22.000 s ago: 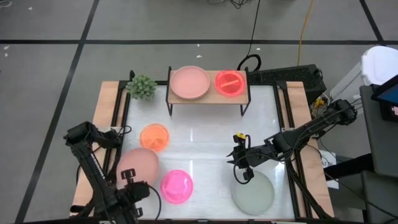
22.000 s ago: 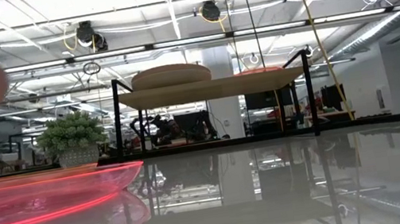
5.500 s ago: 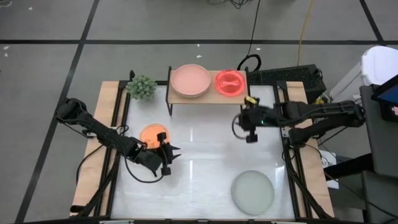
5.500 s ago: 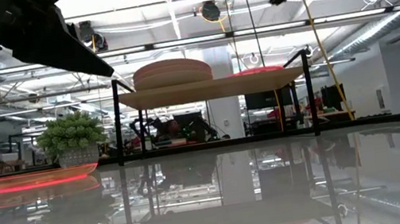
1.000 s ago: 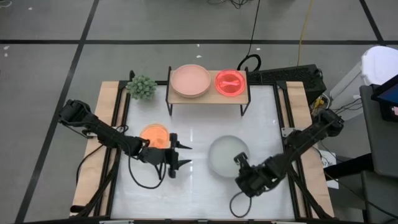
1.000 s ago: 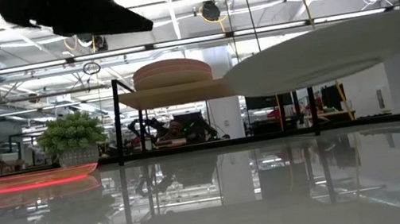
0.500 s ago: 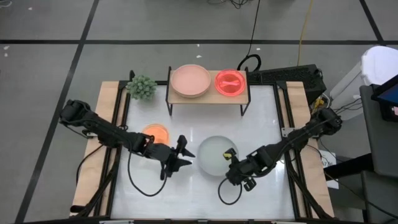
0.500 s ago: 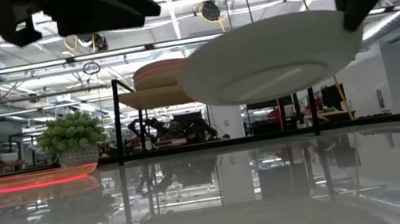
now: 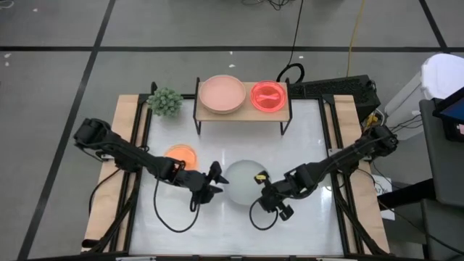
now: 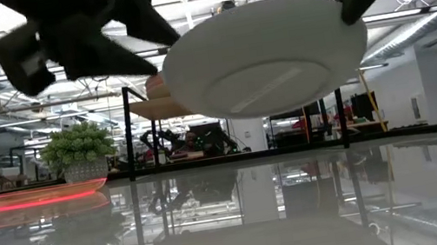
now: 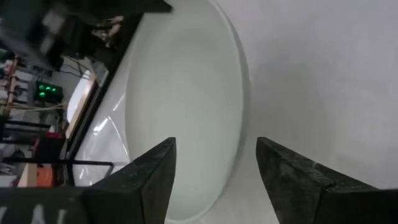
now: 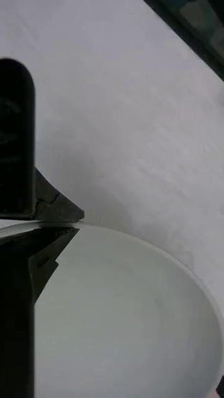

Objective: Place and stack plates onto a shelf
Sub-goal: Stack the gray plate on top of the light brown plate

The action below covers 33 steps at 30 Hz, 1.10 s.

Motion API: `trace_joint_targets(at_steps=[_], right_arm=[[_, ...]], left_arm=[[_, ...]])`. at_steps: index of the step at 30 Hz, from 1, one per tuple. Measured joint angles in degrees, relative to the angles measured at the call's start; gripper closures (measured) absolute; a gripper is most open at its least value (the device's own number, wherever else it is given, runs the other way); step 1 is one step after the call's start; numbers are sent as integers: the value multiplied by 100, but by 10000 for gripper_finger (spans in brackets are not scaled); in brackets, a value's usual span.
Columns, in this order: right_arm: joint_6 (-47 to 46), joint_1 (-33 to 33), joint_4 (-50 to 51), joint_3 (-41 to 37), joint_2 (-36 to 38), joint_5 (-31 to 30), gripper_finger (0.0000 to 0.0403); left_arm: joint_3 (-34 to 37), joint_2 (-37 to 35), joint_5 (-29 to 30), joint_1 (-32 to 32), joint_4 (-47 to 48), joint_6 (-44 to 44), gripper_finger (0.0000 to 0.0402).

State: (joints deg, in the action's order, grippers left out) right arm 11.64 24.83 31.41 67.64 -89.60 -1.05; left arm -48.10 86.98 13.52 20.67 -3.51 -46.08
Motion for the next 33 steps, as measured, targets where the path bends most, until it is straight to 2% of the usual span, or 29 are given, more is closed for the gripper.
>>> trace_joint_targets(at_steps=[4,14,20,28,33], right_arm=[[0,-92,-40,0,0,134,403],[2,-130,-36,0,2,200,403],[-33,-131,-33,0,5,277,401],[-104,-202,-455,9,15,68,357],[-590,-237,-944,7,15,97,330]], left_arm=[[0,154,2,-49,46,-234,187],[0,352,-85,-118,38,-402,302],[1,352,-218,-120,-76,-552,345],[11,363,-684,-208,-110,-614,380],[9,363,-817,-223,-131,-635,389]])
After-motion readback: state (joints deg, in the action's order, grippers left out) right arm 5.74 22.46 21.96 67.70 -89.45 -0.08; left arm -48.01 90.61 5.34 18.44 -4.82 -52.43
